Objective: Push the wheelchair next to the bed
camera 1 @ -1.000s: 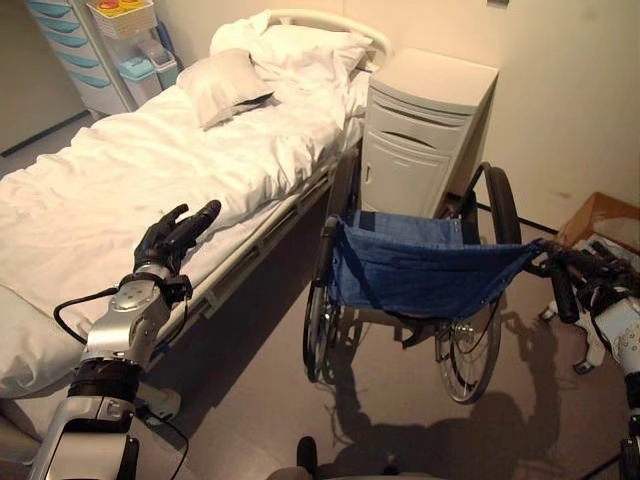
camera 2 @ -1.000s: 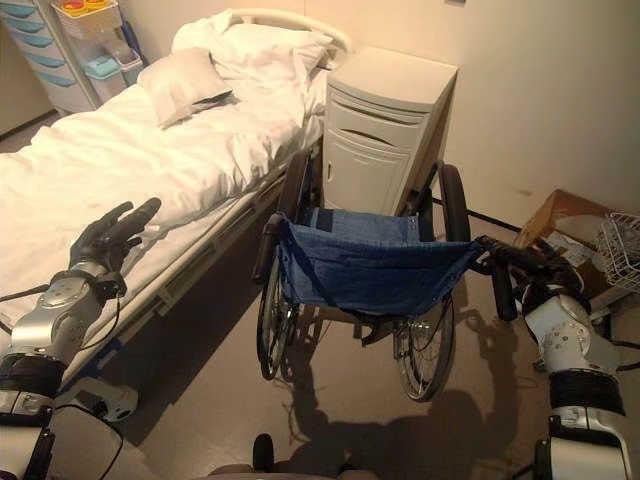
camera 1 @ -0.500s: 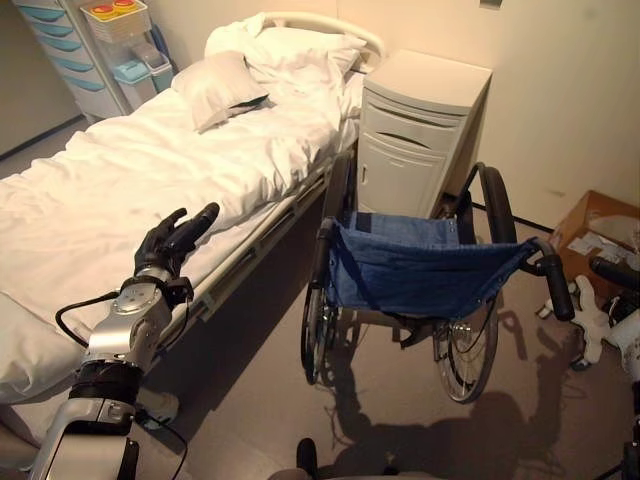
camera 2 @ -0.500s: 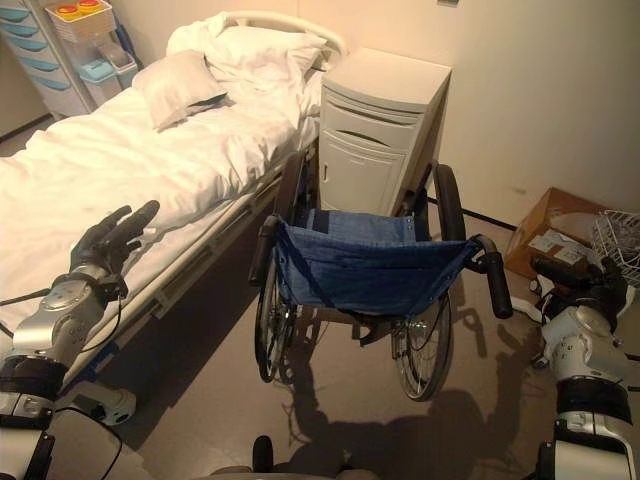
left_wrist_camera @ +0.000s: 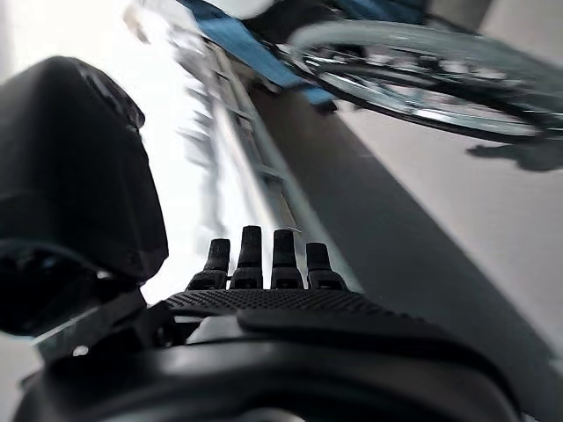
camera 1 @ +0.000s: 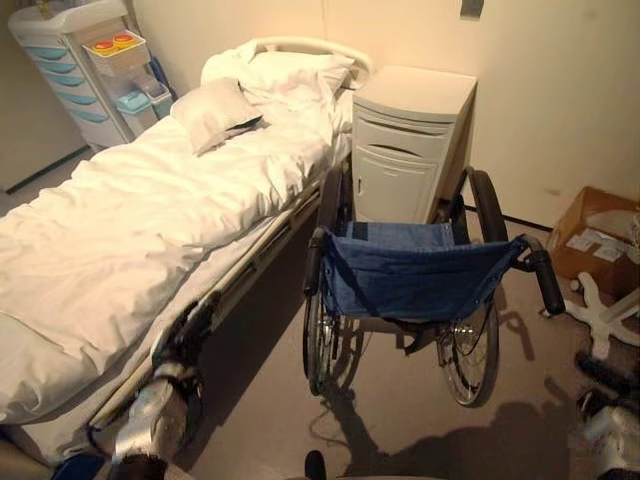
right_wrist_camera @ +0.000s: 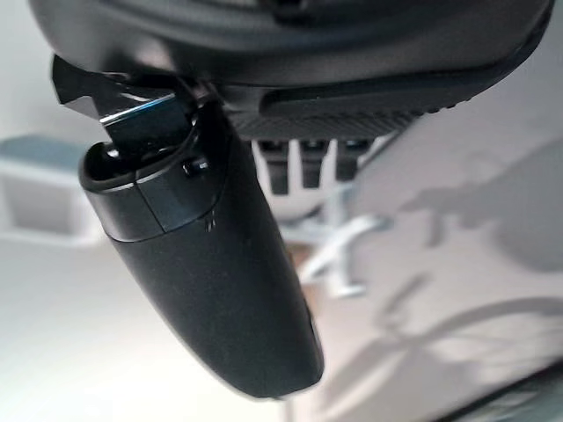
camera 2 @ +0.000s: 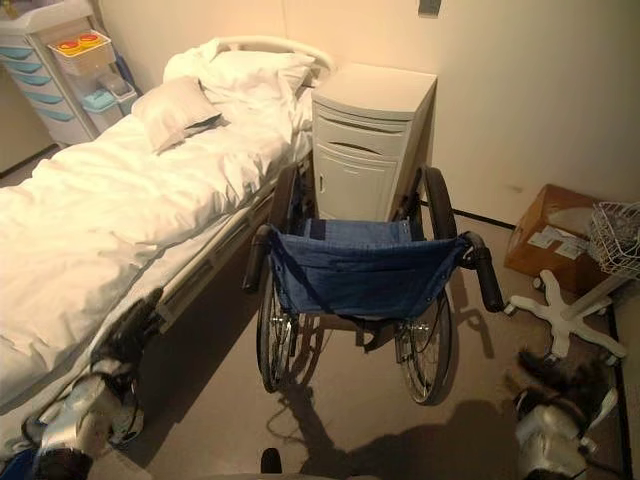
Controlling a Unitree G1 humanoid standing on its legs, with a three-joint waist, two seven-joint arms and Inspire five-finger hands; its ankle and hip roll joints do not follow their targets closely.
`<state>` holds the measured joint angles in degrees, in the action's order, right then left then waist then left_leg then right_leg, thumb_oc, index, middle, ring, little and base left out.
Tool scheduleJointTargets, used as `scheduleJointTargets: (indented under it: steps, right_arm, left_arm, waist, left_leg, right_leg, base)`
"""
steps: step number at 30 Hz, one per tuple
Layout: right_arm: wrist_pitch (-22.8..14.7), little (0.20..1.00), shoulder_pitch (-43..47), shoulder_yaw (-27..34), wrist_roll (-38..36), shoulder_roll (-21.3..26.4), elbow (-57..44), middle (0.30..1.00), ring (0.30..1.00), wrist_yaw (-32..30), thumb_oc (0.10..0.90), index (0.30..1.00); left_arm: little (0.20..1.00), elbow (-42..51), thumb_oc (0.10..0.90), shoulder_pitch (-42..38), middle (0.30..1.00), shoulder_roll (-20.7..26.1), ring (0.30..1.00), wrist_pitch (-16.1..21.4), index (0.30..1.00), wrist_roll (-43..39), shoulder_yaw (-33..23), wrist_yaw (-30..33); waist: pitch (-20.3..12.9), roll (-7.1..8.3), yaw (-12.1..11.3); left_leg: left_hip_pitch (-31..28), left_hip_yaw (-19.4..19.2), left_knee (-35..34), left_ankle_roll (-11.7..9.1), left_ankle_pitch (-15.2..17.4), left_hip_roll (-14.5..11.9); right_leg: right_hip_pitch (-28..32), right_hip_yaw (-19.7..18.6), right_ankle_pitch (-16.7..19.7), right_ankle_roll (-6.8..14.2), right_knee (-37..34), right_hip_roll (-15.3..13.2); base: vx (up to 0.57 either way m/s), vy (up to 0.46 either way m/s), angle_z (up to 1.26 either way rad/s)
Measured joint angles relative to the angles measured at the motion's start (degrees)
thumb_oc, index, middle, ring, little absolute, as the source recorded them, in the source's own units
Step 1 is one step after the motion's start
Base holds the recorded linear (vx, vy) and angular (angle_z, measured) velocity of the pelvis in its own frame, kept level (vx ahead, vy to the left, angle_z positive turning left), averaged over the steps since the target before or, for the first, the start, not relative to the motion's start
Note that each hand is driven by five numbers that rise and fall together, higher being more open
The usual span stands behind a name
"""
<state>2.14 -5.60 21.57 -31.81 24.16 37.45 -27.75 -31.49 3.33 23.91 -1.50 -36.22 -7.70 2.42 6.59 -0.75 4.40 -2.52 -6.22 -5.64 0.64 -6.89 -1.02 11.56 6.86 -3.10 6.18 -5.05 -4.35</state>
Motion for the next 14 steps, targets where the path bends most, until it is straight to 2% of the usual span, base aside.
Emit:
scheduleJointTargets:
  steps: [4,6,9,10,13,14]
  right_arm:
    - [-0.02,0.9,-1.51,-1.62,1.23,-3.61,17.79,0.9,0.9,7.36,0.8,0.9]
    - [-0.59,0.9,-2.41,-5.37,3.0,-5.4,22.59,0.9,0.9,11.83,0.8,0.9]
    - [-2.29,0.9,-3.75,-11.11,5.97,-7.95,25.63,0.9,0.9,18.45,0.8,0.9]
    - [-2.6,0.9,-3.81,-14.52,7.76,-8.88,27.05,0.9,0.9,21.96,0.8,0.9]
    - [-3.9,0.9,-3.8,-22.66,14.67,-10.06,27.57,0.9,0.9,28.7,0.8,0.9]
    - [-4.95,0.9,-3.76,-25.19,17.33,-10.33,27.14,0.9,0.9,31.06,0.8,0.9]
  left_arm:
    - [0.9,-13.72,0.8,1.7,0.9,-2.99,0.9,3.21,0.9,0.76,-0.07,-3.06]
    - [0.9,-18.33,0.8,3.06,0.9,-3.75,0.9,4.25,0.9,3.1,0.29,-4.15]
    - [0.9,-25.22,0.8,3.18,0.9,-5.1,0.9,5.65,0.9,5.46,1.88,-5.72]
    - [0.9,-29.4,0.8,2.94,0.9,-5.61,0.9,5.5,0.9,7.9,3.55,-7.03]
    - [0.9,-34.16,0.8,3.12,0.9,-6.67,0.9,5.16,0.9,14.13,8.4,-8.01]
    - [0.9,-34.74,0.8,3.18,0.9,-7.6,0.9,4.33,0.9,14.11,8.72,-8.01]
  waist:
    - [-1.15,0.35,-0.74]
    - [-1.43,0.89,-0.6]
    - [-1.95,1.58,-0.58]
    - [-2.63,1.74,-0.45]
    - [-3.48,1.58,-0.48]
    - [-3.81,2.03,-0.52]
  left_leg:
    - [0.03,0.02,0.0,-0.08,0.04,-0.04]
    - [0.01,0.05,0.0,-0.08,0.04,-0.08]
    - [0.02,0.09,0.0,-0.08,0.04,-0.1]
    - [0.44,0.05,0.0,-0.07,0.06,-0.16]
    - [0.93,-0.4,-0.01,-0.07,0.06,-0.44]
    - [1.07,-0.76,-0.01,-0.08,0.06,-0.74]
  right_leg:
    - [0.05,0.02,-0.07,-0.09,-0.01,0.05]
    - [-0.05,0.0,-0.08,-0.09,-0.02,0.08]
    - [-0.1,-0.02,-0.26,-0.38,-0.03,0.08]
    - [-0.25,-0.08,-0.28,-0.41,-0.02,0.1]
    - [-1.12,-0.01,-0.31,-0.46,0.22,0.17]
    - [-1.15,0.04,-0.31,-0.47,0.17,0.21]
  base:
    - [0.0,0.0,0.0]
    - [-0.01,-0.016,0.0]
    - [-0.01,-0.01,0.0]
    - [0.0,0.0,0.0]
    - [0.0,0.0,0.0]
    - [0.0,0.0,0.0]
